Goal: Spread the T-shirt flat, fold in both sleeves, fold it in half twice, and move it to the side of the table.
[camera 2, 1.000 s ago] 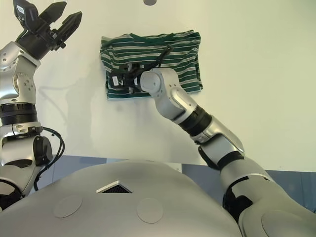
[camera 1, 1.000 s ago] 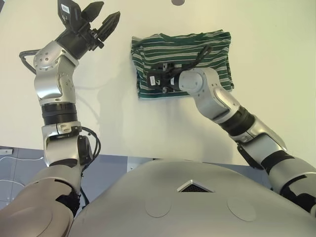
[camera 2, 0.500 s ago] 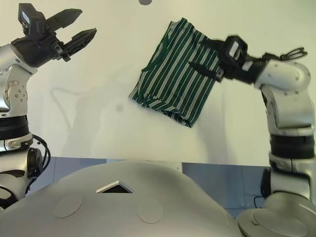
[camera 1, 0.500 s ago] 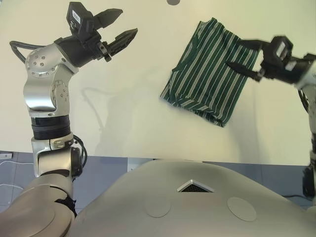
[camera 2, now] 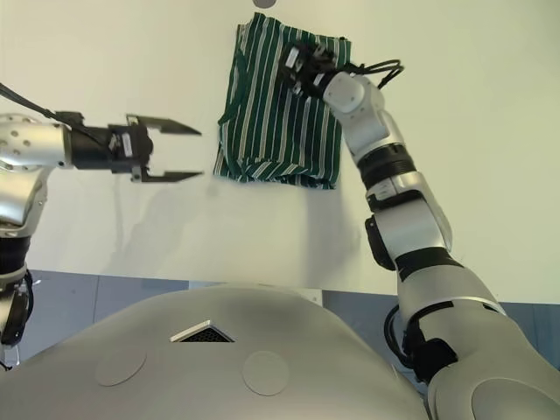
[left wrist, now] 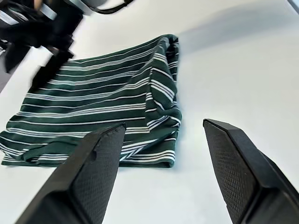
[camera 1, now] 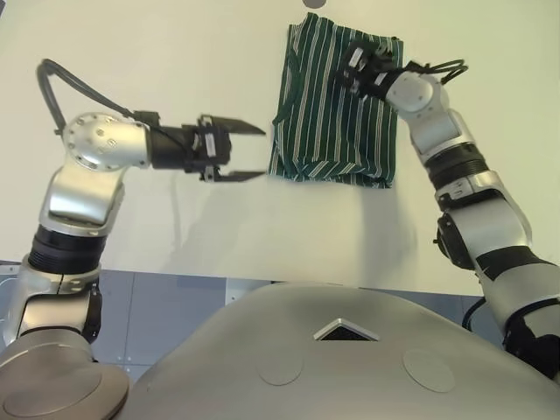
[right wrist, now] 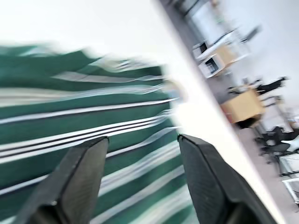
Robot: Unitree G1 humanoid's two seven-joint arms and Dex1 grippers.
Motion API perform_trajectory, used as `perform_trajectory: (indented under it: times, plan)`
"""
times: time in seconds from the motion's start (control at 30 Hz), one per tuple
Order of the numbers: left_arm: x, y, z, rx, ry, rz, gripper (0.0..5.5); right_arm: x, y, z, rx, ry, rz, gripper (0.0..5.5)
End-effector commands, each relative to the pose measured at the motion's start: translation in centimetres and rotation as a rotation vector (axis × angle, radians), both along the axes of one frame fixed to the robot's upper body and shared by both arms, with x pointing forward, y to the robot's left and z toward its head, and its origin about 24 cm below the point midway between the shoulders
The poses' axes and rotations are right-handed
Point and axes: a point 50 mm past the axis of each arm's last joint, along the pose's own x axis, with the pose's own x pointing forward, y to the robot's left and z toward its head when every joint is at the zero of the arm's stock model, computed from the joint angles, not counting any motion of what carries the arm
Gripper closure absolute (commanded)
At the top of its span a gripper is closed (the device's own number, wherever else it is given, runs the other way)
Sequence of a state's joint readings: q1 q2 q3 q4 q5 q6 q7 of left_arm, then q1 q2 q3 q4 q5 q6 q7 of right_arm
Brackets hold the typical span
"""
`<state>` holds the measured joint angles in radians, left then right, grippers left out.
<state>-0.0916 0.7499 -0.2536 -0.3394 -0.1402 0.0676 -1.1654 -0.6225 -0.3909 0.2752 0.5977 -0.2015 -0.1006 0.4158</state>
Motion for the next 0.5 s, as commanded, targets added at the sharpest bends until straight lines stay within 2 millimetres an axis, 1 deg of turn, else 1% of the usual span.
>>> perform_trajectory:
  times: [0.03, 0.1, 0.17, 0.23, 0.27, 0.3, 0.4, 0.43, 0.5]
  plan:
    - [0.8, -1.9, -2.2, 0.083, -0.168, -0.032, 2.45, -3.7, -3.5, 3.2, 0.033, -0.026, 0.121, 2.73]
    - [1.3, -2.5, -3.2, 0.1, -0.227, -0.05, 2.45, -6.8, -4.5, 3.0, 0.013, 0.044, 0.19, 2.73]
    - [1.3, -2.8, -4.1, 0.113, -0.244, -0.08, 2.45, -9.3, -4.8, 2.5, 0.006, 0.117, 0.222, 2.73]
    - [0.9, -2.2, -5.6, 0.188, -0.2, -0.125, 2.45, -11.7, -4.8, 2.2, 0.028, 0.187, 0.235, 2.73]
    - [0.7, -1.7, -6.1, 0.221, -0.18, -0.138, 2.45, -12.5, -4.9, 2.1, 0.039, 0.212, 0.229, 2.73]
    - [0.8, -1.3, -6.5, 0.251, -0.169, -0.138, 2.45, -13.3, -5.4, 1.8, 0.037, 0.242, 0.216, 2.73]
    - [1.8, -0.9, -6.7, 0.272, -0.176, -0.099, 3.04, -16.2, -7.7, 0.3, -0.05, 0.389, 0.231, 2.73]
    - [2.2, -0.9, -6.7, 0.271, -0.184, -0.081, 3.26, -17.0, -8.1, -0.1, -0.078, 0.43, 0.26, 2.73]
    - [2.5, -1.3, -7.0, 0.263, -0.18, -0.065, 3.63, -17.6, -8.4, -1.0, -0.136, 0.461, 0.318, 2.73]
